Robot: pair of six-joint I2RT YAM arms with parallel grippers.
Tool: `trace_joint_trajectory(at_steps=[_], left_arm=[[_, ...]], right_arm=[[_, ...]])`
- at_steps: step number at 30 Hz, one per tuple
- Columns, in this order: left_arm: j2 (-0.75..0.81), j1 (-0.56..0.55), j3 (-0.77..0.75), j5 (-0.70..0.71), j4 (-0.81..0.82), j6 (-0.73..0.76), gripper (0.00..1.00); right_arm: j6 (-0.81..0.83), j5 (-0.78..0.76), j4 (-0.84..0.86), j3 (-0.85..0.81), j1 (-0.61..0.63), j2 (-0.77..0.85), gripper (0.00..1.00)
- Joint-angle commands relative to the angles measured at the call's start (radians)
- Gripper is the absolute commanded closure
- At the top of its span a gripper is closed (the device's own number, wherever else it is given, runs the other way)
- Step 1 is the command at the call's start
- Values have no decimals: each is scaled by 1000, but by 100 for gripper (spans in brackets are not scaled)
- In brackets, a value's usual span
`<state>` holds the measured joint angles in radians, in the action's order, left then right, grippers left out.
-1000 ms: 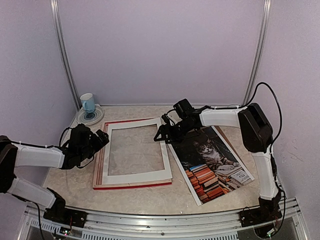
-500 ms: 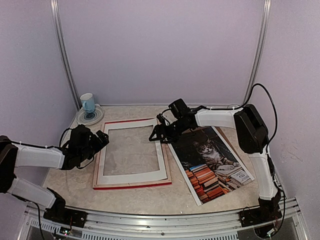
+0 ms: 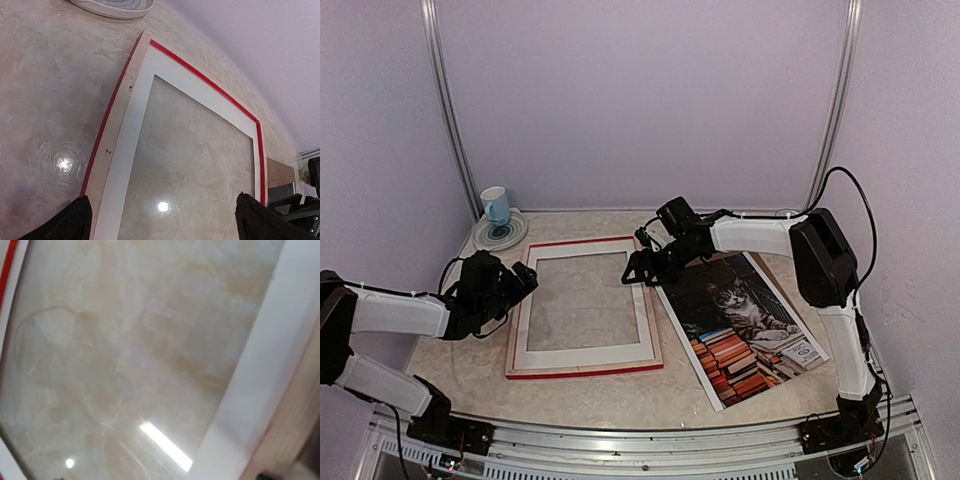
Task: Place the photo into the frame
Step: Place the mat board on the glass panel, then adjust the frame body at the center of the board.
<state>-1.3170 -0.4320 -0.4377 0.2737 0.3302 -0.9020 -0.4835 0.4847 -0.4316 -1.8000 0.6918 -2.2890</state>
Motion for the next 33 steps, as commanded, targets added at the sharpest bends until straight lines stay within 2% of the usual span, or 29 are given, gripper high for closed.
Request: trace_joint_trajectory(at_steps=[1, 6, 12, 22, 29, 33], left_arm=[[-6, 7, 13, 2, 23, -2, 1], [-28, 15, 11, 7, 33, 3, 1], [-79, 39, -12, -10, 56, 22, 1], [-184, 56, -66, -51, 81, 52, 1], [-255, 54, -126, -82, 93, 67, 1], [-291, 54, -164, -104, 92, 76, 1]], right_arm=[[26, -39, -48, -8, 3, 49, 18], [21, -29, -21, 47, -35, 96, 17], [35, -7, 28, 199, -138, 213, 16], [71, 104, 125, 518, -427, 423, 15], [24, 10, 188, 694, -572, 518, 15], [-22, -39, 231, 787, -609, 570, 14]])
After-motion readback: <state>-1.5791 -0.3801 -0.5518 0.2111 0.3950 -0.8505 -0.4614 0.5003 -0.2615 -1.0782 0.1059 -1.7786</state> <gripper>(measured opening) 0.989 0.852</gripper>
